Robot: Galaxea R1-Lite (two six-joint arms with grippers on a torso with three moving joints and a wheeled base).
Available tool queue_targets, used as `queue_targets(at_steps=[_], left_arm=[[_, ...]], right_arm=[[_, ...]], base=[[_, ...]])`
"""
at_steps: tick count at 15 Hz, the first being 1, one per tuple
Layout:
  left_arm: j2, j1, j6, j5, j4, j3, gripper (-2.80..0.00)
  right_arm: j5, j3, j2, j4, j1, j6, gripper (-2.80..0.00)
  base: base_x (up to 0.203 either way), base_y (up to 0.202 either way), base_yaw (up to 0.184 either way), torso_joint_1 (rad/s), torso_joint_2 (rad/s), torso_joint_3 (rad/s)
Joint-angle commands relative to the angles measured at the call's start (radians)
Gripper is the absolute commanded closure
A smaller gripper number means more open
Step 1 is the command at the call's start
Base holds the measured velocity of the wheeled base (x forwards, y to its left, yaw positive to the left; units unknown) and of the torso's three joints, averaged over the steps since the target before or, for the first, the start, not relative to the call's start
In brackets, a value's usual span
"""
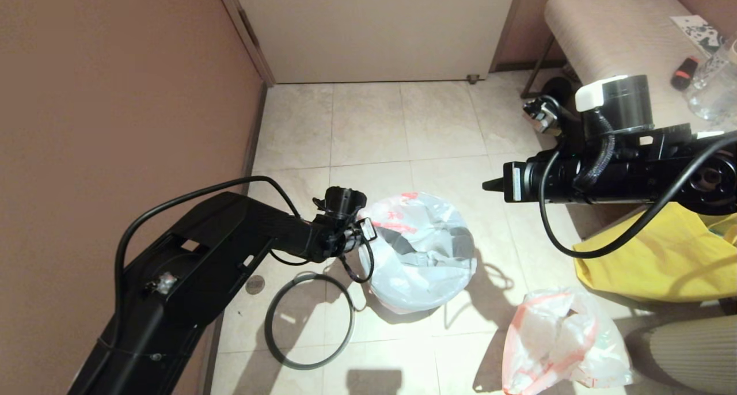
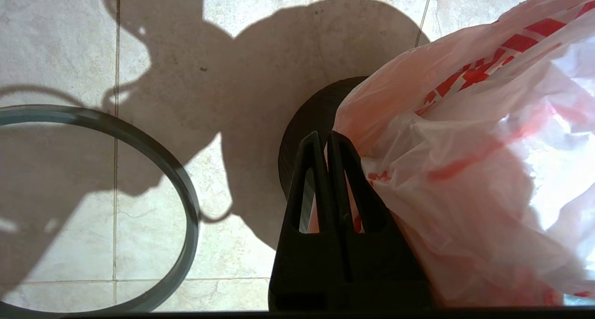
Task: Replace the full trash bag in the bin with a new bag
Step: Put the new garbage bag on the trash can
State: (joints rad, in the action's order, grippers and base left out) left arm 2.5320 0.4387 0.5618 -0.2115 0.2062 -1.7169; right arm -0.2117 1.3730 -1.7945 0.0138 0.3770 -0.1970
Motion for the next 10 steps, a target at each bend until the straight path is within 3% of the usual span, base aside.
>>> queue_targets(at_steps=[1,4,6,10], left_arm=[[-0.053,0.0,0.009,0.0,-0.001,0.013,0.0],[-0.223,0.016,0.02,0.04,-0.005,0.086,0.0],[-0.313,0.033,0.02,0.059,-0.065,0.113,0.0],[-0.311,0.031,0.021,0.073,-0.111,0.098,0.0]], right_arm=[[-0.002,0.0,-0.003,0.0,0.005,-0.001,0.0],[-0.002,0.0,-0.008,0.0,0.008,-0.001,0.0],[-0.002,0.0,-0.006,0.0,0.008,-0.001,0.0],[-0.002,0.0,-0.013,0.0,0.008,-0.001,0.0]], base=[[0.0,0.0,0.0,0.0,0.0,0.0],[0.0,0.0,0.0,0.0,0.0,0.0],[0.0,0.0,0.0,0.0,0.0,0.0],[0.0,0.0,0.0,0.0,0.0,0.0]])
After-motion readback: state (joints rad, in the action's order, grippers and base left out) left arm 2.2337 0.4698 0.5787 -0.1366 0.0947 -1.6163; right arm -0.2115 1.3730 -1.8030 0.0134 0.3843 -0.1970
